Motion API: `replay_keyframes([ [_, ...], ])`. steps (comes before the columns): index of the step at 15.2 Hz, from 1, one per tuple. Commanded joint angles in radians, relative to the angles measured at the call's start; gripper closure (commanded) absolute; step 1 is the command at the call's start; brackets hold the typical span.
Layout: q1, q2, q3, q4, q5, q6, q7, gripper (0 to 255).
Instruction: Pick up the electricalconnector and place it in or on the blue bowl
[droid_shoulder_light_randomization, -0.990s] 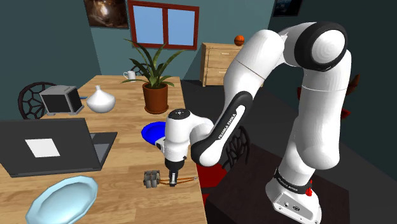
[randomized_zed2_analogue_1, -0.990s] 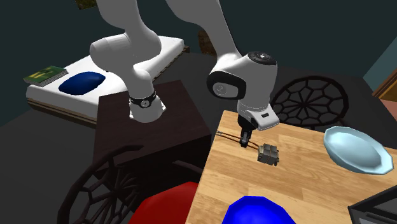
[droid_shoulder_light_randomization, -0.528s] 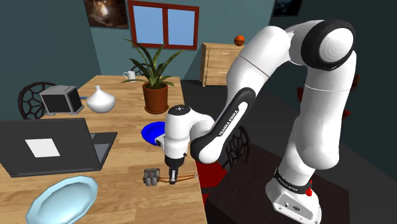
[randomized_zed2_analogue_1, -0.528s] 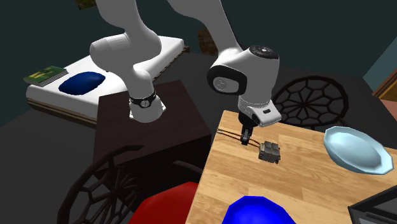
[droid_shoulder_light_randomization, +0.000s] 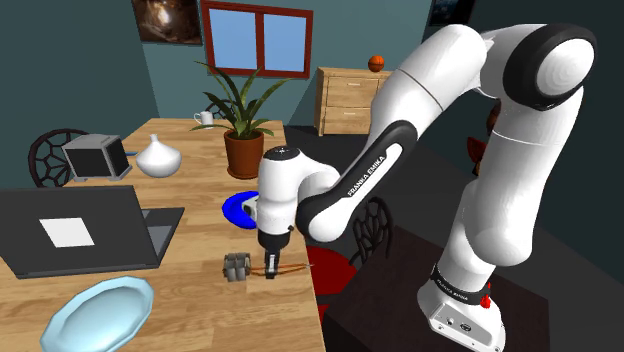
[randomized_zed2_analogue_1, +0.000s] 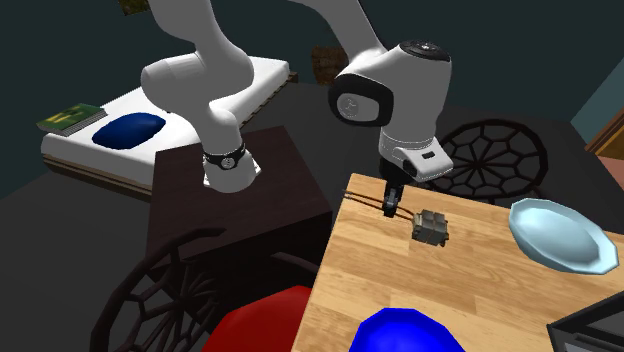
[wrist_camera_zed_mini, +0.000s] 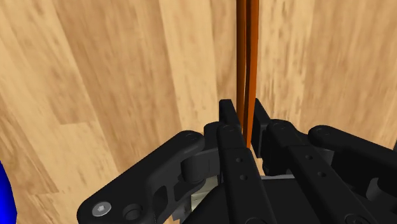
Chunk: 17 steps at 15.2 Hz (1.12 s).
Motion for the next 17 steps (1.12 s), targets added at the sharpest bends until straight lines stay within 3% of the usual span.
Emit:
replay_keyframes([
  [1, -0.002, -0.026, 0.003, 0.001, 0.022, -0.025, -0.017, 255],
  [17, 0.003, -0.197, -0.005, 0.074, 0.126, -0.255, -0.091, 255],
])
